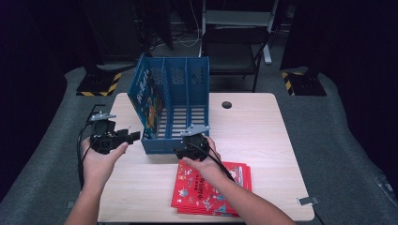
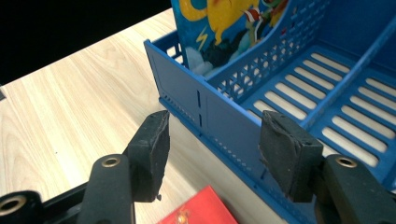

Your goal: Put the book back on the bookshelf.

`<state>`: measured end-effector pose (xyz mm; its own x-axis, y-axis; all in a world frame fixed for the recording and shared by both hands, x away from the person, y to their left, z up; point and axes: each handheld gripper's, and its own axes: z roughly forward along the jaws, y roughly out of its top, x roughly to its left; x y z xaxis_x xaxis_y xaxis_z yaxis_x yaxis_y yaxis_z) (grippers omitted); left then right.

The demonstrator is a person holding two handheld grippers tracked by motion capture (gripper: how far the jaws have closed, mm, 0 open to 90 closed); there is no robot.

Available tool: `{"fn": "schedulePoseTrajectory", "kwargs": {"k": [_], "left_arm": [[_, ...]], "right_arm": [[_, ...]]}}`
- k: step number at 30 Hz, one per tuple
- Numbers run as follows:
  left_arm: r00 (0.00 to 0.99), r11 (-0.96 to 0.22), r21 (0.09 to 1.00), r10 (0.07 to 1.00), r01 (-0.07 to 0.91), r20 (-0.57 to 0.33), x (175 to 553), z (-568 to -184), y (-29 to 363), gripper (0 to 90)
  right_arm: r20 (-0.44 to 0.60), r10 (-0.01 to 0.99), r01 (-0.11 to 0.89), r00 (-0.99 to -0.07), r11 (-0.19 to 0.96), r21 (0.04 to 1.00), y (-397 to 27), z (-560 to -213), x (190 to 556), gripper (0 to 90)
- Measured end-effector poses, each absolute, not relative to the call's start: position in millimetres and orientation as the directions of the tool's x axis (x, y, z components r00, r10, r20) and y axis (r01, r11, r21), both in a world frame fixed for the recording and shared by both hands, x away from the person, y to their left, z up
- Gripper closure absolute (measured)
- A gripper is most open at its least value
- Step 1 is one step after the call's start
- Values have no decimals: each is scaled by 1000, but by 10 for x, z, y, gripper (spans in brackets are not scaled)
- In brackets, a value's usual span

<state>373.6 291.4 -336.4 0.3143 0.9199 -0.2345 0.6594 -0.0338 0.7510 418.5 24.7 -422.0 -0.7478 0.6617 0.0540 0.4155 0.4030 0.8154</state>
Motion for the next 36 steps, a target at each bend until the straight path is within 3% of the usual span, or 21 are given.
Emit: {"fn": "schedulePoseTrajectory", "kwargs": {"k": [28, 36], "left_arm": [[357, -33, 737, 889, 675, -288, 3481, -3777, 2810, 462], [406, -105, 741, 882, 664, -239, 3464, -3908, 2668, 455]], "right_arm": [[24, 666, 388, -745, 404, 828, -93, -4325, 3886, 423], [24, 689, 399, -724, 391, 830, -317, -4307, 3734, 419]]}}
